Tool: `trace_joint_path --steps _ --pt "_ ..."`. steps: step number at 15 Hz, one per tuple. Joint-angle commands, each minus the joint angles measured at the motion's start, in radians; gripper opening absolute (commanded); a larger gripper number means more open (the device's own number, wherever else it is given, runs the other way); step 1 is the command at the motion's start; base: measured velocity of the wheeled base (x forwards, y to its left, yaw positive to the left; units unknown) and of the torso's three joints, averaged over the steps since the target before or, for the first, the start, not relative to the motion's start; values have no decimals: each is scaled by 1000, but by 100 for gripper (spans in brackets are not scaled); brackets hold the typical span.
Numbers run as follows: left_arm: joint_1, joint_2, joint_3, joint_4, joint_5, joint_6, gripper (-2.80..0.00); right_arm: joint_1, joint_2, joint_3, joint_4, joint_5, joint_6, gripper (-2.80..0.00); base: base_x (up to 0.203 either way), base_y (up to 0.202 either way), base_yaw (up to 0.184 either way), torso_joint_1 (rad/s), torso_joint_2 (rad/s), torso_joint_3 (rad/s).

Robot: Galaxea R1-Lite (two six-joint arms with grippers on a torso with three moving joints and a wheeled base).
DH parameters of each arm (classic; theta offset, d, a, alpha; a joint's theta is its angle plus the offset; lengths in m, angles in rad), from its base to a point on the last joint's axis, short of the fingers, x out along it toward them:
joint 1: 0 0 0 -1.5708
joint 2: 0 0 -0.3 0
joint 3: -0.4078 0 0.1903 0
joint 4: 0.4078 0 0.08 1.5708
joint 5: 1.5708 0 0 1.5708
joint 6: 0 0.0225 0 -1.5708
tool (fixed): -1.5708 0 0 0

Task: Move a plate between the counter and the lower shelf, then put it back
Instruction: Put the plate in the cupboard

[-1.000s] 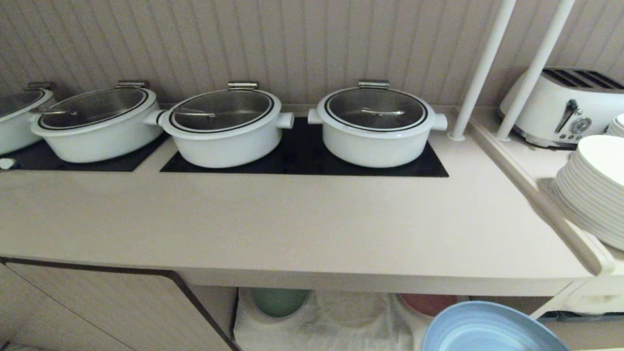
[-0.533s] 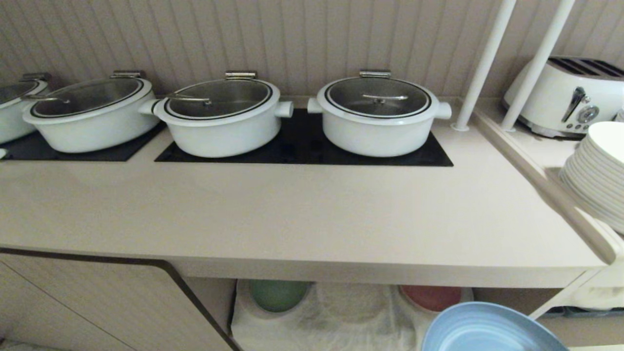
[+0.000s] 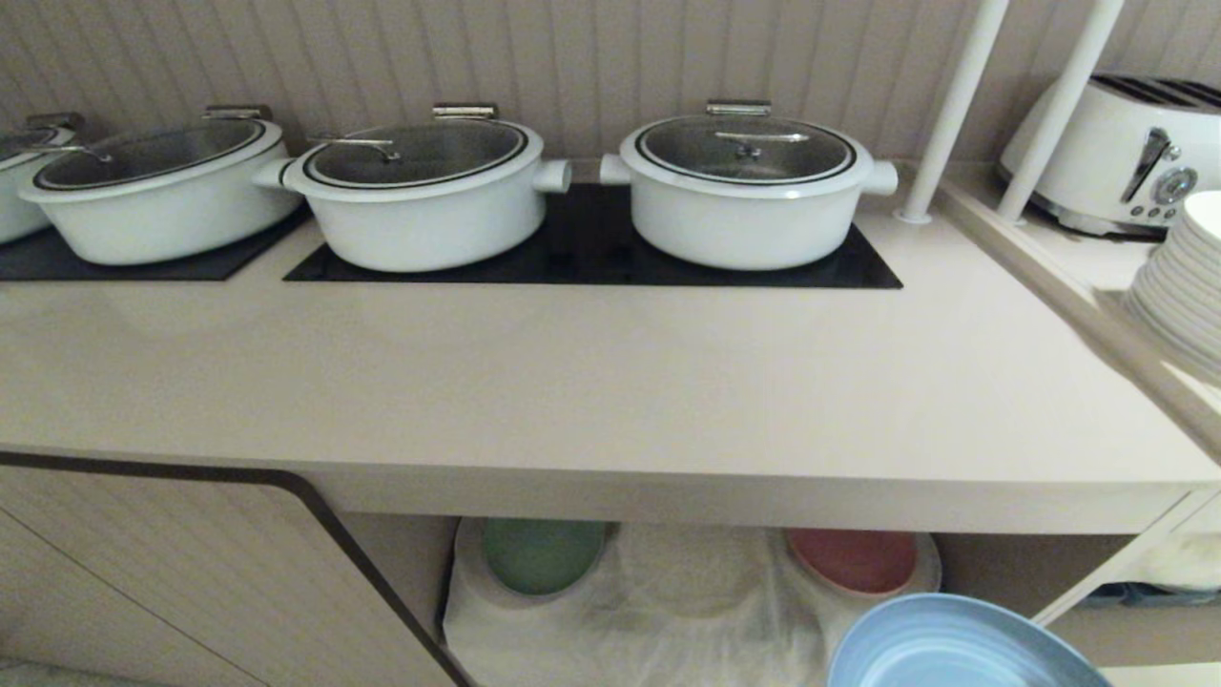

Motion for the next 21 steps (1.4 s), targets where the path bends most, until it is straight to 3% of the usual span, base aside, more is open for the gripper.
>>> trace_joint_path --steps 1,21 --pt "0 0 0 1 0 0 -280 0 2 -1 4 2 2 -280 0 0 0 -246 544 293" --pt "0 0 0 1 0 -1 -280 0 2 3 5 2 2 -280 0 0 0 -210 496 289"
